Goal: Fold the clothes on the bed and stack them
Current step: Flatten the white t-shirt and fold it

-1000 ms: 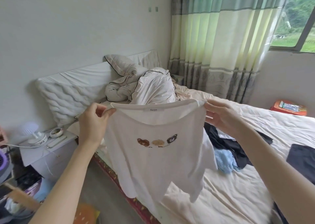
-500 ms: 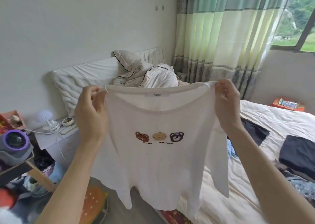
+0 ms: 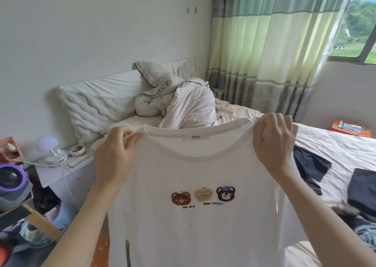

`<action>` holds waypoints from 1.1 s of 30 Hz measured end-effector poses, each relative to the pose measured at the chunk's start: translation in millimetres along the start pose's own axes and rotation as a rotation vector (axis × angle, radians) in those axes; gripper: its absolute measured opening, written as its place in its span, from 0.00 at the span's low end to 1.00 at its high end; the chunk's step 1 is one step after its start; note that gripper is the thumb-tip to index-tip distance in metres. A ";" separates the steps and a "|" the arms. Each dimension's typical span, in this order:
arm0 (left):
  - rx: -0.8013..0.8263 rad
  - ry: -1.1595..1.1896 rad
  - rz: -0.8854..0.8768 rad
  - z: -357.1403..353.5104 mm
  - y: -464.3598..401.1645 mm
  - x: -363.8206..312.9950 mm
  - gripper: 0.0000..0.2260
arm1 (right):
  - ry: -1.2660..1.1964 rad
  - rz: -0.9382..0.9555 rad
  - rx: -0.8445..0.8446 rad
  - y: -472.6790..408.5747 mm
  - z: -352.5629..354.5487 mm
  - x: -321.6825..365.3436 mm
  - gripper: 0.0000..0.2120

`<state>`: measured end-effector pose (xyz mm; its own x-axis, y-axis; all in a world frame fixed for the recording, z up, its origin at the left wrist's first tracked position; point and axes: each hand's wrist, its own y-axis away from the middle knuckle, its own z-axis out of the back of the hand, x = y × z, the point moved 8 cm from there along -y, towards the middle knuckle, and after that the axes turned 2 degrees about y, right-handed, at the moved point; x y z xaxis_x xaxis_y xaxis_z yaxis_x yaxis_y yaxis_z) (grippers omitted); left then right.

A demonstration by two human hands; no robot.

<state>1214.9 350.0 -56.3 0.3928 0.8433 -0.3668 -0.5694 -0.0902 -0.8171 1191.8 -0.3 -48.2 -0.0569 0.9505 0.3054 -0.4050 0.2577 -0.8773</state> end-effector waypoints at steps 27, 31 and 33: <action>0.778 -0.267 0.306 -656.1 -18.1 429.3 0.07 | 0.050 -0.441 1.005 138.4 -782.9 -161.3 0.11; 0.785 -0.301 0.319 -722.9 -9.1 468.7 0.08 | 0.086 -0.462 0.929 154.5 -845.2 -181.5 0.13; 0.744 -0.288 0.323 -751.6 -12.9 483.5 0.08 | 0.137 -0.413 0.872 154.9 -868.7 -188.8 0.13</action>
<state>1954.9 360.7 -557.4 -0.0113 0.9468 -0.3216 -0.9866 -0.0629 -0.1507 1932.5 11.0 -563.5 0.3253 0.8403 0.4336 -0.9060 0.4083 -0.1116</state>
